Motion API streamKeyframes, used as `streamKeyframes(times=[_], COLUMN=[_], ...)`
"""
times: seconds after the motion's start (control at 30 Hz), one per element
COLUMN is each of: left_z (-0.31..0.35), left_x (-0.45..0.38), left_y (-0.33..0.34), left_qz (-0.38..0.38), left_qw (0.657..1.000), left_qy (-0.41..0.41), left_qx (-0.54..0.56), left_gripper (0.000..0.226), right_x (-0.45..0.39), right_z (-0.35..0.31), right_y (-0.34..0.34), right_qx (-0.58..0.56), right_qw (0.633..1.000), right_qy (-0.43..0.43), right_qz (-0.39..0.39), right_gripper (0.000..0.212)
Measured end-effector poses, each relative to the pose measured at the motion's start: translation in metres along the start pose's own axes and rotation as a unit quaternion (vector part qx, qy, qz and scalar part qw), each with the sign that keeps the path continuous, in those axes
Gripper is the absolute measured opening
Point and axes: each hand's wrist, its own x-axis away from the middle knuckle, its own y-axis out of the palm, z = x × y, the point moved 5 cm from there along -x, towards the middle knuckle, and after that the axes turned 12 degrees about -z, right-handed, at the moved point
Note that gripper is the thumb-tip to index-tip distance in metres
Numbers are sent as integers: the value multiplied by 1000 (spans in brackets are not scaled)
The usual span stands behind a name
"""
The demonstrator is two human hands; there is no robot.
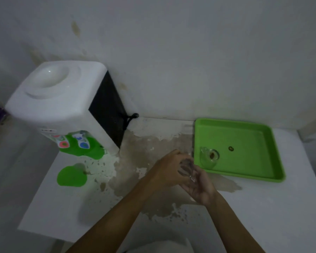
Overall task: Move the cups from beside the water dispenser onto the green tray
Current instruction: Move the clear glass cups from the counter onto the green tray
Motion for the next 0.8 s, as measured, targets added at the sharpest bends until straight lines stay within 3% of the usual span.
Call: streamKeyframes(times=[0.3,0.5,0.7,0.8], left_z=[44,39,24,15], left_x=[-59,-90,-107,-114], left_y=[53,82,85,84], left_qz=[-36,-54,-34,-19], left_qw=[993,989,984,980], left_qy=[21,-22,-54,-68], left_qx=[108,134,167,188], left_gripper=[32,32,30,29], right_x=[66,93,90,82], right_z=[-56,-104,-151,-168], right_y=[-89,-123,-132,-136], right_qx=[39,91,168,279], right_qw=[992,971,922,866], right_qy=[-60,-130,-235,-267], right_qz=[101,177,259,318], right_gripper=[34,28,44,46])
